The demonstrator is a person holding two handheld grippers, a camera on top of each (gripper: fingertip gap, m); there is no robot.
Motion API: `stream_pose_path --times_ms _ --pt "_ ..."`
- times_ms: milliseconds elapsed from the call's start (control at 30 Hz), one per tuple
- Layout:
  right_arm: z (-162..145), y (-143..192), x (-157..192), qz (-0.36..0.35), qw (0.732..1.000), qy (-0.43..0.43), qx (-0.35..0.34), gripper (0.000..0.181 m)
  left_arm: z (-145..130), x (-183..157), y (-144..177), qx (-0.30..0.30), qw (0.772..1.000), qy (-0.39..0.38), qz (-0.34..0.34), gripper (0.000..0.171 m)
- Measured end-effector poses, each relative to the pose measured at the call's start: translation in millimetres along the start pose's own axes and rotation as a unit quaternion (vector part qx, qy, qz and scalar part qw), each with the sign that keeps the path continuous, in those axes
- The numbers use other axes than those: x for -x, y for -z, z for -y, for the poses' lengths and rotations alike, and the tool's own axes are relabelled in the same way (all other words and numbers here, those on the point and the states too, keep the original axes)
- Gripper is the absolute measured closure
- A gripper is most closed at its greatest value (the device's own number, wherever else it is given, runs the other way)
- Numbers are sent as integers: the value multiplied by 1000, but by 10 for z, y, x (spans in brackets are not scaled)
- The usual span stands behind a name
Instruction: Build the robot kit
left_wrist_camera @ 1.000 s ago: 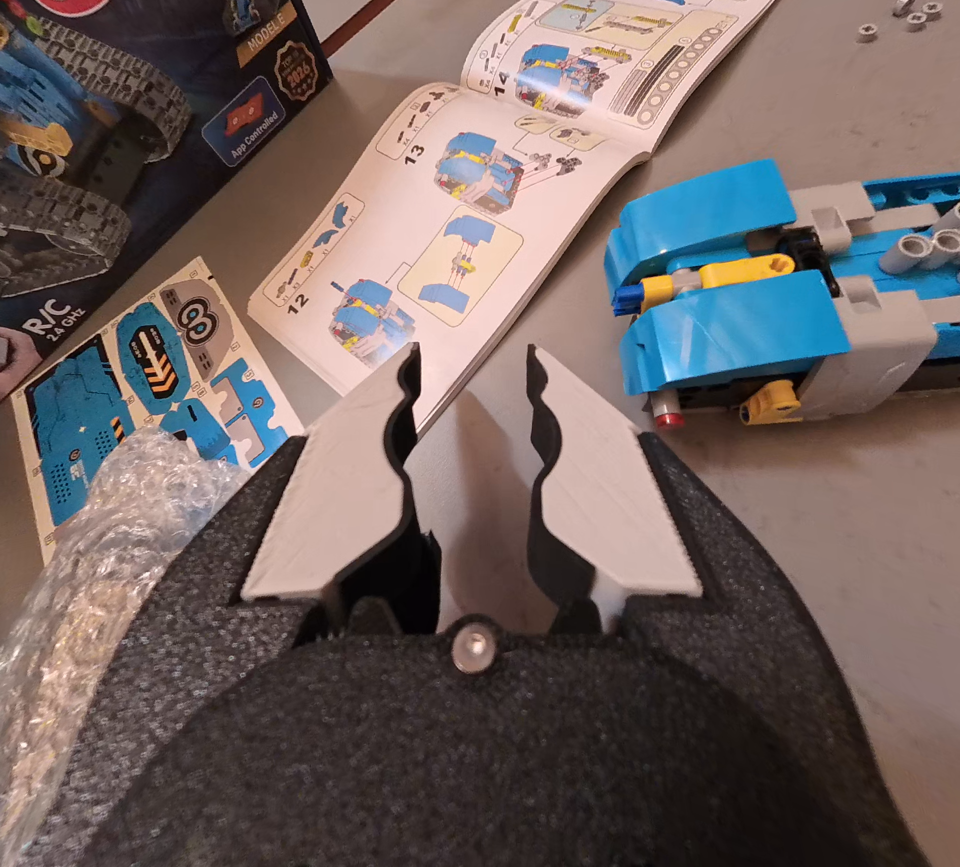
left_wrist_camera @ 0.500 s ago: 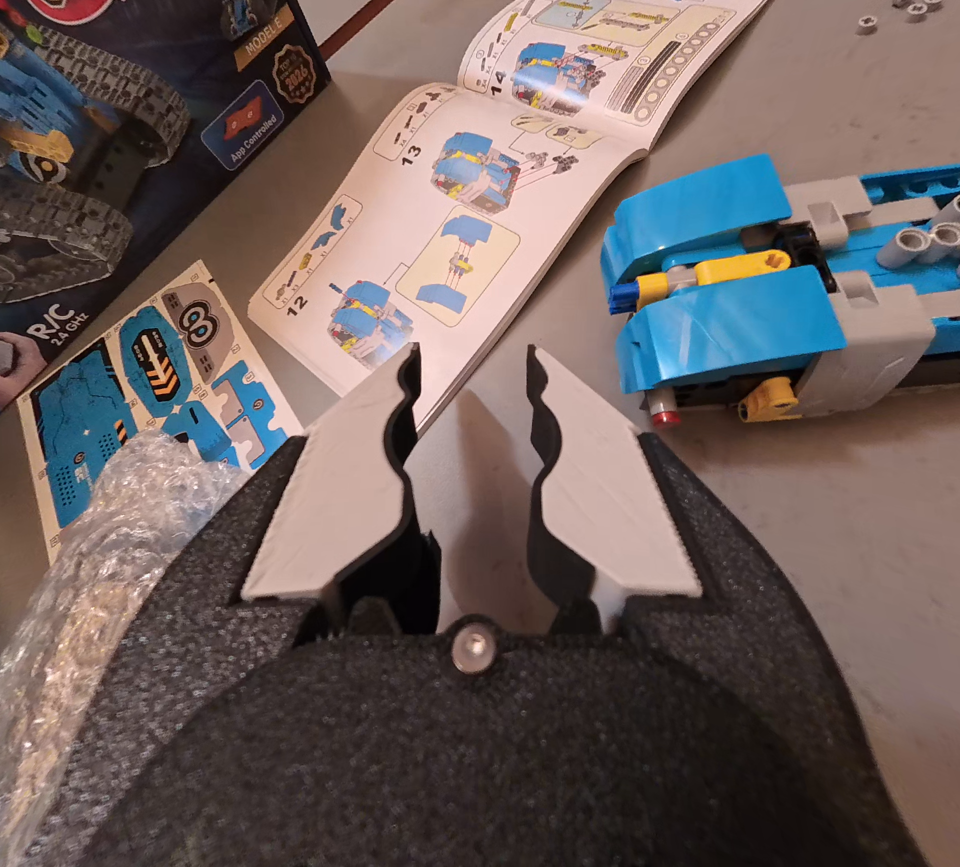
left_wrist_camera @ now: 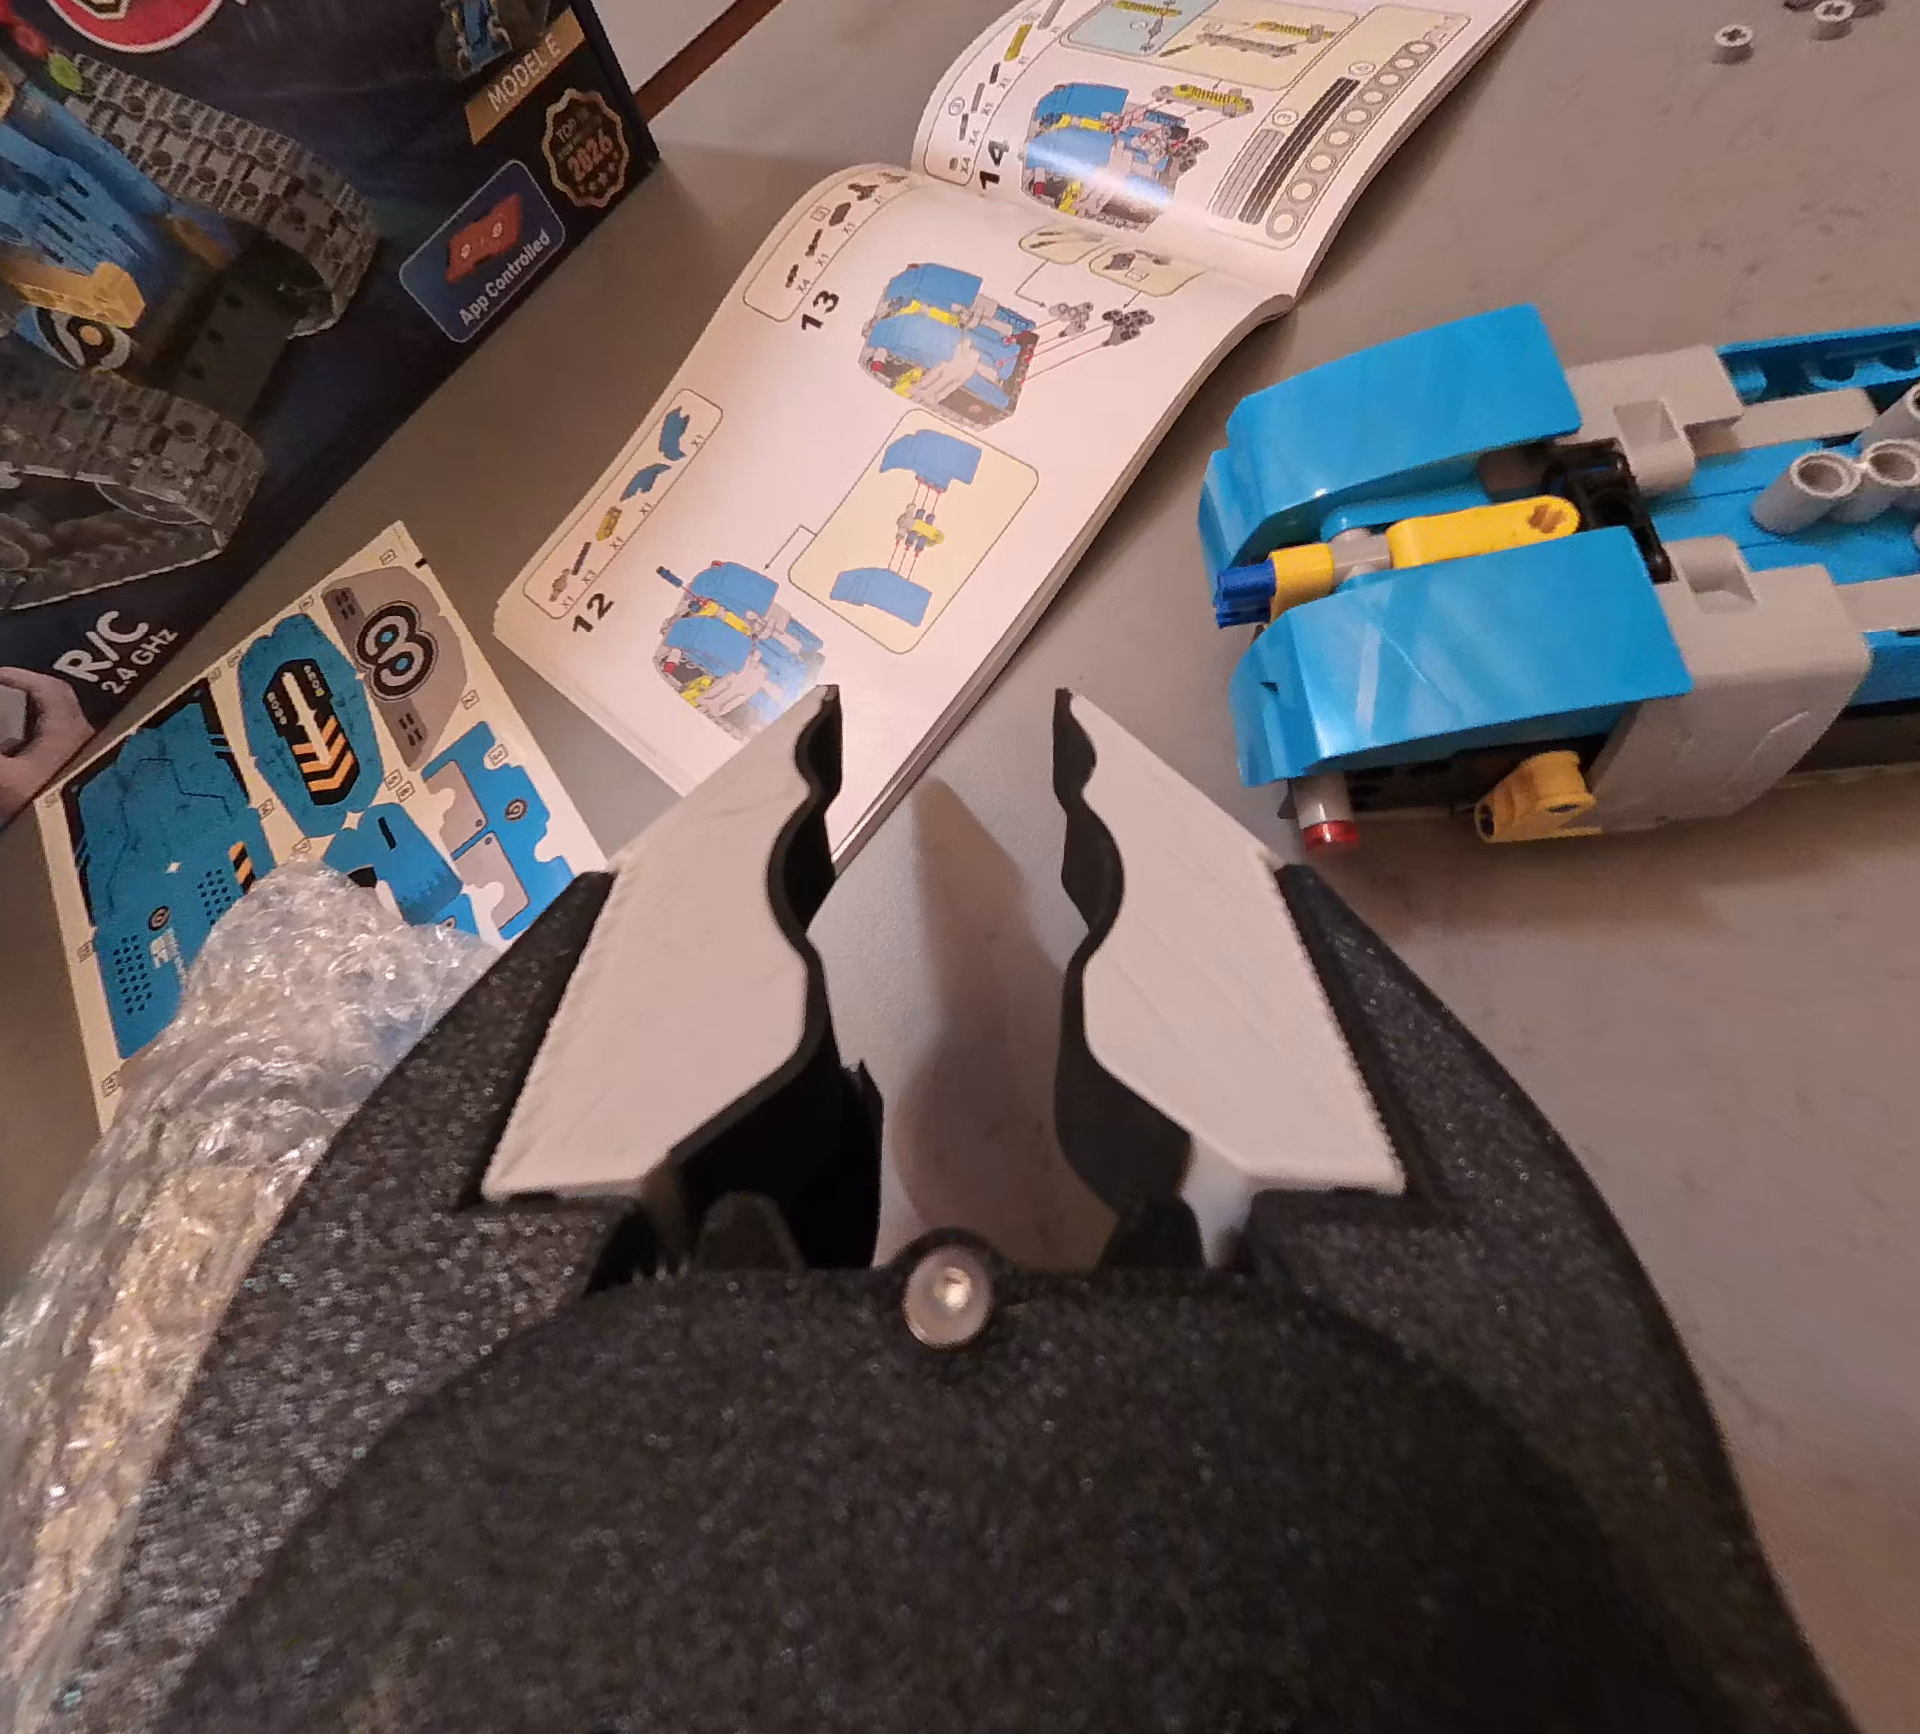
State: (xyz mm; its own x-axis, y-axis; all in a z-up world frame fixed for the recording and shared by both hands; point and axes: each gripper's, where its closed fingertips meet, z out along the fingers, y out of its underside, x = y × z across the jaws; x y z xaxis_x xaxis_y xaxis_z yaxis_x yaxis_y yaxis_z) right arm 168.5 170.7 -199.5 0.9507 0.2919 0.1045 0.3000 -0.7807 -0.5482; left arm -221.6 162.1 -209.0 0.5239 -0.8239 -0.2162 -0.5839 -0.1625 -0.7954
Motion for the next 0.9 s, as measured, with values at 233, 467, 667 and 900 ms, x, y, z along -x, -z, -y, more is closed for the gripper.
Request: stream_pose_path --times_ms 233,467,667,900 --pt "172 394 763 412 900 -138 -39 166 1 -6 1 0 1000 -4 1 131" --pt "118 1301 1647 668 743 -7 -46 166 -2 -8 -2 1 1000 -3 -1 131" --pt "-131 1175 2001 620 778 102 -5 166 0 -13 0 1 1000 -6 0 131" --pt "-561 429 1985 354 885 296 61 166 -3 -16 1 1 1000 -9 1 131"
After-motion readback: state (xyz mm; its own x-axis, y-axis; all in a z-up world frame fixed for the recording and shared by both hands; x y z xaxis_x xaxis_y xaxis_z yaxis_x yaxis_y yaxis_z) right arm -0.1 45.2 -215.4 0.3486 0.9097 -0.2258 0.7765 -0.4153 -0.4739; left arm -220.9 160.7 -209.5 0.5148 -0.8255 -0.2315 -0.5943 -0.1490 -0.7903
